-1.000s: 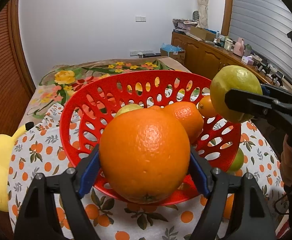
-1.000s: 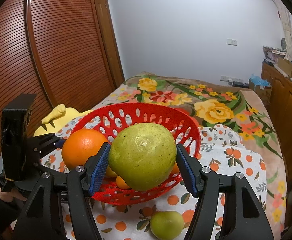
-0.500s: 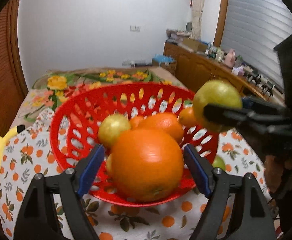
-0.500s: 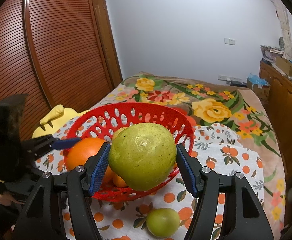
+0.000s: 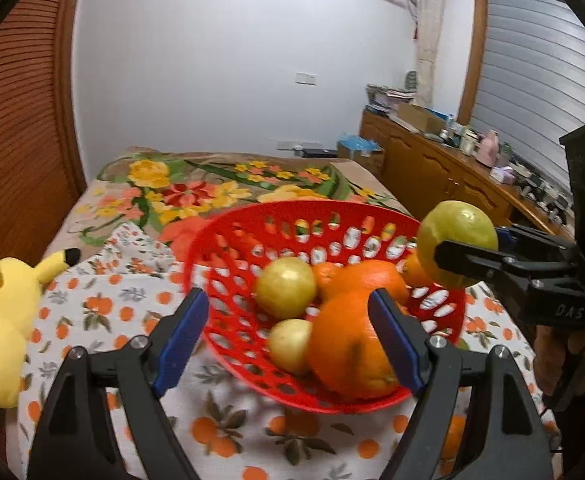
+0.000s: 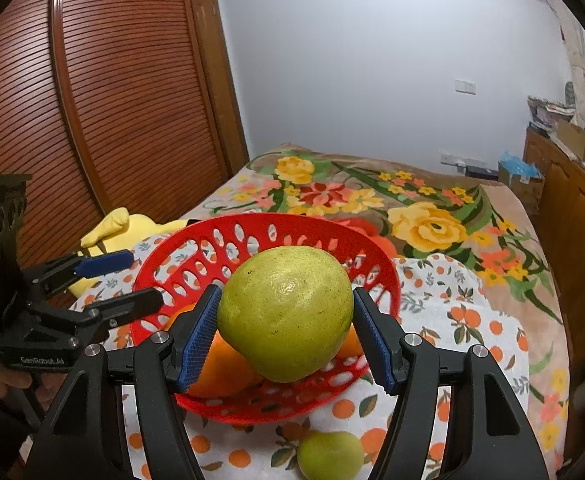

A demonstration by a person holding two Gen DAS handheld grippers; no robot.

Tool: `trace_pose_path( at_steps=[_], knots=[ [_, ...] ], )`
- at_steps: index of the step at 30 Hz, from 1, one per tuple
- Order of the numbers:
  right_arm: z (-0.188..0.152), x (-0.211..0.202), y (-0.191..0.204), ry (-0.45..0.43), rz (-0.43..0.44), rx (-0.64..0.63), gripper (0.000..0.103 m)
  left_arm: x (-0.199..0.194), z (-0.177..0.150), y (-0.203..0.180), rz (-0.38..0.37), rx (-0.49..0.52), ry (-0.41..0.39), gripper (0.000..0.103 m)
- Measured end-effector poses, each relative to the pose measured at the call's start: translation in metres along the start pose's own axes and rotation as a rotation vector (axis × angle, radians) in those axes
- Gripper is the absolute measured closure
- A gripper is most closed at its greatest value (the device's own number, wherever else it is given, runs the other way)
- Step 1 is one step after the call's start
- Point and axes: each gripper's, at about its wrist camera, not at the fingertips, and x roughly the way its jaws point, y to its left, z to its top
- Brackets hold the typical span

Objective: Organize fruits
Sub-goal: 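Lower the large orange into the basket and open the left tool while the right tool releases the pomelo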

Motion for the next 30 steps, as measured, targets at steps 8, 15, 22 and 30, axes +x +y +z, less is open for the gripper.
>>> trace_pose_path(
  at_steps=[8, 15, 22, 30],
  knots=[
    [0.017, 0.033, 0.012, 0.047, -0.006, -0.045, 0.036, -0.004, -0.002, 0.028, 0.036, -0.013, 0.006, 0.021],
    [0.024, 0.06, 0.017, 0.093, -0.024, -0.067, 0.036, -0.004, -0.007, 0.048, 0.052, -0.031, 0.023, 0.021],
    [0.025, 0.077, 0.021, 0.138, -0.023, -0.087, 0.036, -0.004, -0.014, 0.062, 0.096, -0.04, 0.026, 0.021],
    [0.023, 0.085, 0.021, 0.17, -0.024, -0.085, 0.035, -0.003, -0.016, 0.068, 0.096, -0.043, 0.029, 0.021]
  ],
)
